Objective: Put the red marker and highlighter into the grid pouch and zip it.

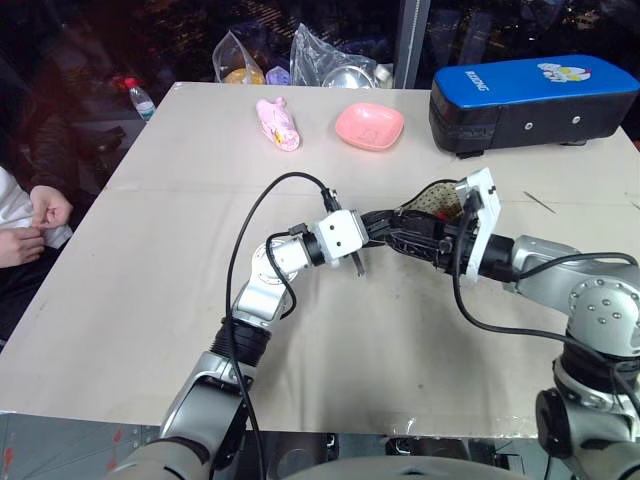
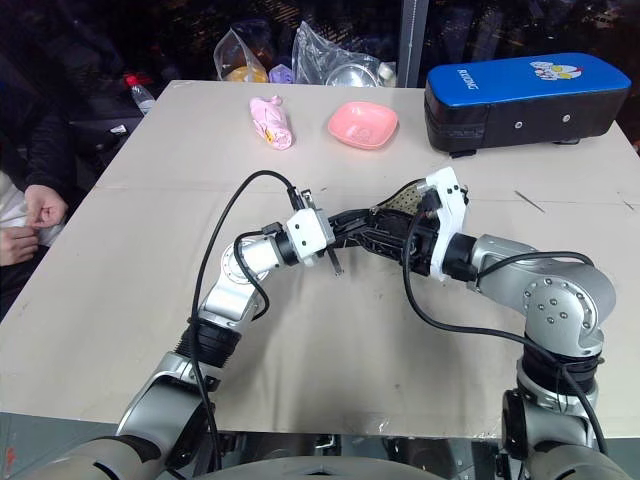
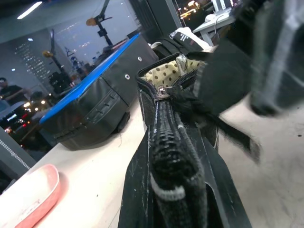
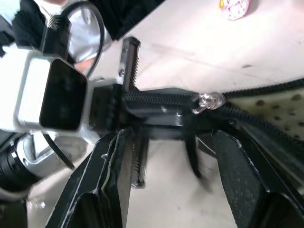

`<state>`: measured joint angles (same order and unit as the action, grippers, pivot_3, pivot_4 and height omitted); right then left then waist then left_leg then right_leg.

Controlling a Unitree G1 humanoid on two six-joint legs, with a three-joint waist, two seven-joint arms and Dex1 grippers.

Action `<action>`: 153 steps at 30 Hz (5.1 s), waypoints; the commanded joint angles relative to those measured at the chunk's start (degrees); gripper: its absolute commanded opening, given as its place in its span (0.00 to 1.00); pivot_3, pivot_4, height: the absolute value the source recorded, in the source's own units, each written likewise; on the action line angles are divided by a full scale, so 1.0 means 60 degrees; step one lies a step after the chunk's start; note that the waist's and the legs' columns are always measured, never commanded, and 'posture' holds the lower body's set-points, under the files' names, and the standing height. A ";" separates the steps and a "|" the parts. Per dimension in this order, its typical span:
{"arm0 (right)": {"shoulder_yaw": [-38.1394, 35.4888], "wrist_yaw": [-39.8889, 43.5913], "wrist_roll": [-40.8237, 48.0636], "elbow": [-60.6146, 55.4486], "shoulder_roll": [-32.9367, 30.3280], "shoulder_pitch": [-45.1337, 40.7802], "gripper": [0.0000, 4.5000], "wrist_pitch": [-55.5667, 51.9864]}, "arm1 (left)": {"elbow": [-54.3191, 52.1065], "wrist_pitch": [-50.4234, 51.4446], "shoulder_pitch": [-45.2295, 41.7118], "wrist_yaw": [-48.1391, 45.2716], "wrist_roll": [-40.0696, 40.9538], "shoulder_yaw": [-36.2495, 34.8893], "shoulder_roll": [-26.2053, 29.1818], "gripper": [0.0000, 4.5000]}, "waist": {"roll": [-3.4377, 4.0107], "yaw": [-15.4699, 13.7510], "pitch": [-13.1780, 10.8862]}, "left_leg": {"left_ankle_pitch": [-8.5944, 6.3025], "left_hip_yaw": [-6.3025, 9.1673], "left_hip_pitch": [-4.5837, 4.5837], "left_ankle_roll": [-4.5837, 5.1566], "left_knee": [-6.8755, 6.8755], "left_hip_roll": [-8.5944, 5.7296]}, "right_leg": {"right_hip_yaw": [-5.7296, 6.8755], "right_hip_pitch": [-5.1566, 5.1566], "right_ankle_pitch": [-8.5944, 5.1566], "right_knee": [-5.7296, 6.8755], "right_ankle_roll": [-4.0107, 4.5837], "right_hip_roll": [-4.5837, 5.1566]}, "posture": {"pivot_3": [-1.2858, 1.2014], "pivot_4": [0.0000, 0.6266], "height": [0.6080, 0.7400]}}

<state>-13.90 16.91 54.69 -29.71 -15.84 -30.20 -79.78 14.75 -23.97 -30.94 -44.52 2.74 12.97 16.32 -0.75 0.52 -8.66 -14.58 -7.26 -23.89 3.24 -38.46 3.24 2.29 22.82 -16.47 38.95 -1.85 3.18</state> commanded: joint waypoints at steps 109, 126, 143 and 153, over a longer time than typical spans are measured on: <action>0.5324 0.7835 -0.9504 0.3371 -0.5376 -0.2275 0.04 1.1352 | 0.0180 -0.0978 -0.0153 0.0122 -0.0795 0.0213 0.0275 0.00 | 0.0007 0.0004 -0.0012 | 0.0001 -0.0058 -0.0011 -0.0002 0.0008 0.0008 | 0.0001 0.0048 -0.0001 0.0000 -0.0003 -0.0006 | 0.52 0.24 1.00; 0.4444 0.7563 -0.9608 0.2774 -0.5666 -0.1721 0.04 1.0827 | 0.0320 -0.1004 -0.0175 0.0119 -0.0790 0.0188 0.0310 0.00 | 0.0007 0.0000 -0.0012 | 0.0001 -0.0057 -0.0010 -0.0002 0.0006 0.0008 | 0.0001 0.0048 -0.0001 0.0003 -0.0003 -0.0007 | 0.52 0.24 1.00; 0.4535 0.7471 -0.9722 0.2801 -0.5500 -0.1814 0.04 1.0897 | 0.0385 -0.1037 -0.0174 0.0165 -0.0813 0.0179 0.0311 0.00 | 0.0008 0.0002 -0.0012 | 0.0002 -0.0059 -0.0009 -0.0002 0.0001 0.0007 | -0.0001 0.0048 -0.0001 0.0007 -0.0003 -0.0008 | 0.52 0.24 1.00; 0.4579 0.7695 -0.9694 0.2707 -0.5509 -0.1816 0.04 1.0767 | 0.0375 -0.1038 -0.0169 0.0181 -0.0828 0.0178 0.0323 0.00 | 0.0008 0.0003 -0.0012 | 0.0002 -0.0058 -0.0009 -0.0003 0.0001 0.0007 | 0.0000 0.0048 -0.0001 0.0008 -0.0003 -0.0008 | 0.52 0.24 1.00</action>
<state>15.11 62.36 -4.05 -11.27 -48.30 -39.83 -14.91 17.49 -29.13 -31.21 -43.94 -2.32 14.13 18.20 -0.71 0.53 -8.73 -14.57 -7.61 -23.95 3.22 -38.46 3.28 2.29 23.10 -16.47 38.99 -1.87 3.13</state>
